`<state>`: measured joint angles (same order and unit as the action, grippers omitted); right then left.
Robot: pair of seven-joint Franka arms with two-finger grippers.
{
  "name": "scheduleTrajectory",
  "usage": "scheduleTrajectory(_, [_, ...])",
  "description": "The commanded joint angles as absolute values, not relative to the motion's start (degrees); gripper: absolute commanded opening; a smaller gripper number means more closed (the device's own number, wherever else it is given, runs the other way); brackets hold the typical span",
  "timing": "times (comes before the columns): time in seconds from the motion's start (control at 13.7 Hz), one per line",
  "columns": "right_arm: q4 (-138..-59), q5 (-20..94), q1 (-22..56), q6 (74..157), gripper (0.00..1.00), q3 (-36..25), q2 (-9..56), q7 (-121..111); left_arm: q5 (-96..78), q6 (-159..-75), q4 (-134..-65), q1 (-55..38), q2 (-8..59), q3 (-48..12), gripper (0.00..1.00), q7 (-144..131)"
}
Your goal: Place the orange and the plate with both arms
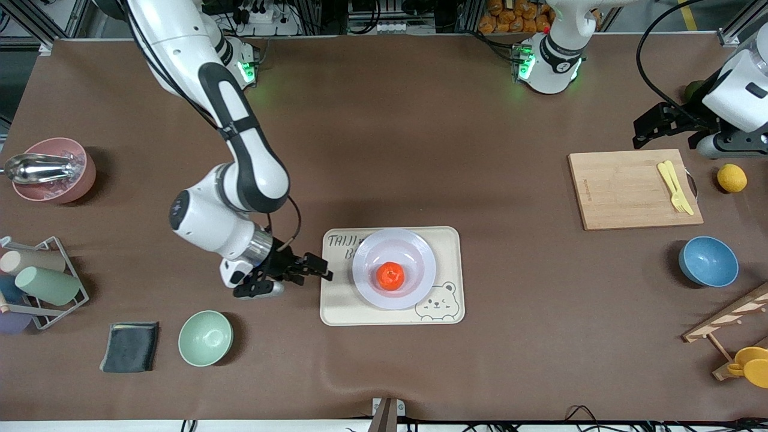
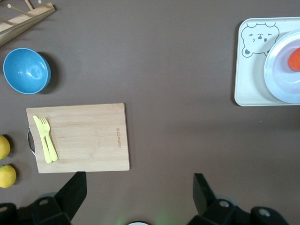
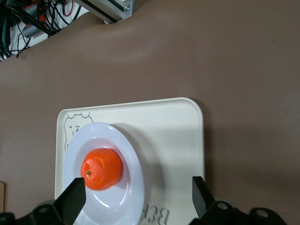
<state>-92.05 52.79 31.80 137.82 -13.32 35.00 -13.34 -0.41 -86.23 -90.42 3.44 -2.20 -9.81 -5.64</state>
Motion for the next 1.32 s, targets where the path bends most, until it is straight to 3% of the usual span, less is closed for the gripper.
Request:
scheduleTrajectory(0.0, [-93.95, 45.73, 31.38, 129.85, 1.00, -17.12, 30.16, -12.04, -1.41, -85.52, -90.61, 3.69, -2.64, -10.28, 1.00, -5.71])
scheduleTrajectory(0.29, [-99.83, 35.89, 30.85, 121.83, 1.00, -22.23, 21.64, -12.83, -1.32, -85.52, -90.70, 3.87, -2.72, -10.28, 1.00, -5.63])
scheduleTrajectory(0.66, [-99.41, 24.73, 30.85, 110.93, 1.00, -31.36, 13.73, -12.83, -1.41, -85.52, -90.53, 3.78, -2.64, -10.28, 1.00, -5.63])
scheduleTrajectory(0.8, [-97.75, 19.97, 27.80, 105.33, 1.00, -32.08, 10.30, -12.74, -1.06, -85.52, -90.26, 3.60, -2.64, -10.37, 1.00, -5.71])
scheduleTrajectory(0.95, [-94.06, 13.92, 19.99, 97.77, 1.00, -26.22, 7.40, -12.57, -0.97, -85.52, -90.26, 3.69, -2.64, -10.28, 1.00, -5.71])
scheduleTrajectory(1.24, [-92.46, 4.40, 2.86, 91.51, 1.00, -9.44, -0.16, -12.13, -0.36, -85.52, -88.08, 3.87, -2.46, -10.20, 1.00, -5.45])
